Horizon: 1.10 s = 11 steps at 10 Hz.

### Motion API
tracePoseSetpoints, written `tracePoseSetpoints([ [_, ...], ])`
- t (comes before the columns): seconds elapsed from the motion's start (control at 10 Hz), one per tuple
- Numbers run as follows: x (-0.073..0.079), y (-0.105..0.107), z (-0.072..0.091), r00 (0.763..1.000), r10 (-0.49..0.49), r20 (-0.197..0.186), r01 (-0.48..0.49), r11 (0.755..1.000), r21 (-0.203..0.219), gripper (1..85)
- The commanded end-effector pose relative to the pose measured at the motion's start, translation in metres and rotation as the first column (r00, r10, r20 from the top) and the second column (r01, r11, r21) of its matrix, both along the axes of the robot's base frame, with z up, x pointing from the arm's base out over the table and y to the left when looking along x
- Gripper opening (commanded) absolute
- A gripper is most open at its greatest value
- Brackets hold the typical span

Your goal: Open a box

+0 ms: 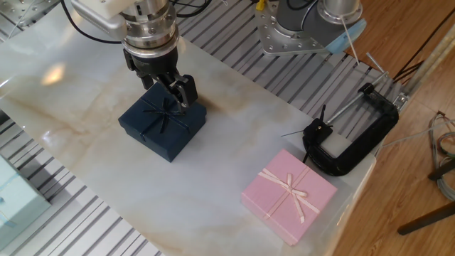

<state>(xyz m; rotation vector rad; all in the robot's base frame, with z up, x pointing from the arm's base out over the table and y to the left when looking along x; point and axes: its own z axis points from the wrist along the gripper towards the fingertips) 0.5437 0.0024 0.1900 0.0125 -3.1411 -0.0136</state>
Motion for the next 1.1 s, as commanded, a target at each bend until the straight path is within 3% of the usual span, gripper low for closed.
tracePoseSetpoints([
  [0.0,0.0154,-0.0221,0.0011,0.96,0.278,0.032,-0.273,0.956,-0.11,1.3],
  [0.3,0.0159,-0.0224,0.0014,0.958,0.284,0.035,-0.278,0.953,-0.12,1.3],
  [1.0,0.0181,-0.0149,0.0031,0.956,0.29,0.054,-0.284,0.954,-0.098,1.3],
])
